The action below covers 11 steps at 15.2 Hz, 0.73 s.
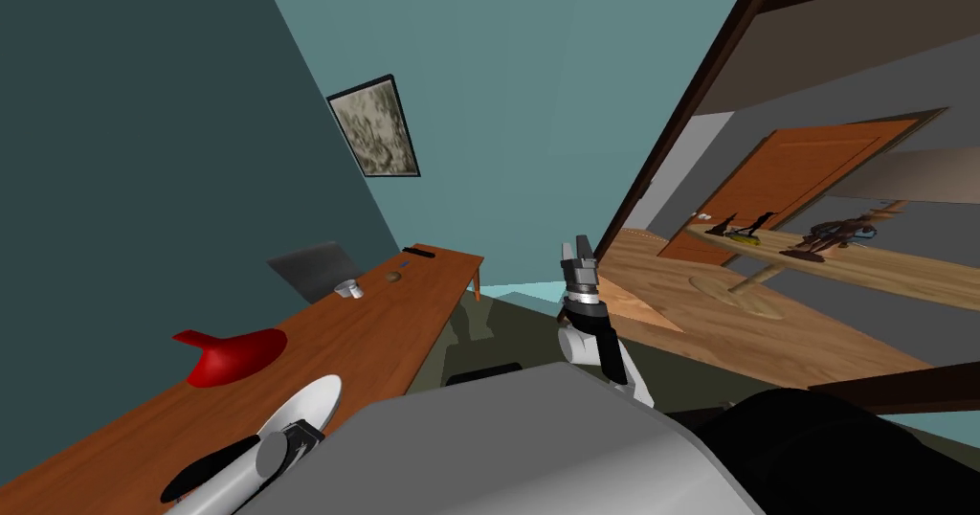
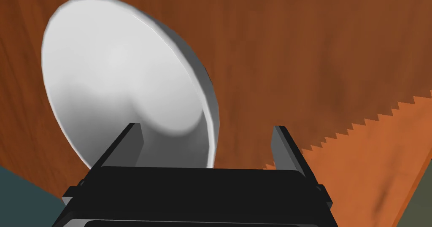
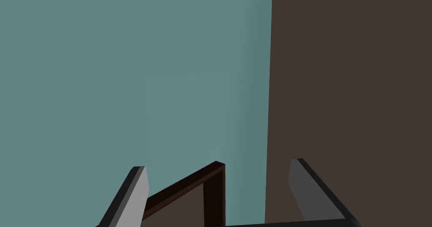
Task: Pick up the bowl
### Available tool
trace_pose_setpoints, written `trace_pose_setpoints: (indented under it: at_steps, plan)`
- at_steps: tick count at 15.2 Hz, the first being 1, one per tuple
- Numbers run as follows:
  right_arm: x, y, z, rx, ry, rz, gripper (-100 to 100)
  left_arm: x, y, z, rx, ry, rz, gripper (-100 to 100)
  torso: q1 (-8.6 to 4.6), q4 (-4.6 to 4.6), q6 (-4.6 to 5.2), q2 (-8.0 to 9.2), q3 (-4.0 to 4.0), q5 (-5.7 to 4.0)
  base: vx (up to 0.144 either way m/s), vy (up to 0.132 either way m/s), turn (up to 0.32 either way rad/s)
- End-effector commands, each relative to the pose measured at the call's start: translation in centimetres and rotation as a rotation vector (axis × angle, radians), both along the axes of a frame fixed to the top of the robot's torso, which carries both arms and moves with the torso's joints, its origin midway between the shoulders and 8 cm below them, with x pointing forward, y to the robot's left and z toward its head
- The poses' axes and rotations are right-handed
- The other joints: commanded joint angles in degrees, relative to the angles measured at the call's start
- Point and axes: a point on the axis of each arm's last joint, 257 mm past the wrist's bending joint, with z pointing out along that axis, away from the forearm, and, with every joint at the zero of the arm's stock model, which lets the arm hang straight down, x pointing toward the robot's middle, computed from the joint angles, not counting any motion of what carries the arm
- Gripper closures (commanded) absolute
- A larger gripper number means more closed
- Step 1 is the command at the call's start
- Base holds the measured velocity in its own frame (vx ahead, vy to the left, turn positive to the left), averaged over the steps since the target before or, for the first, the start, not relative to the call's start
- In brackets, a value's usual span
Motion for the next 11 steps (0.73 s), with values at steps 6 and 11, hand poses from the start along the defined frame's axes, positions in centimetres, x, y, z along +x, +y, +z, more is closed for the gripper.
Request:
trace_pose_setpoints:
  at_steps: [6,11]
  plan:
    - [0.0,0.0,0.0,0.000,0.000,0.000,0,0.5,0.1,-1.5,0.001,-0.002,0.010,-100,0.04,0.03,0.00,0.11,0.06,0.01,-0.015,0.022,-0.029]
    - [0.0,0.0,0.0,0.000,0.000,0.000,0,0.6,0.1,-1.6,0.000,-0.003,0.011,100,-0.05,0.01,0.00,0.04,0.03,-0.03,-0.001,0.001,0.000]
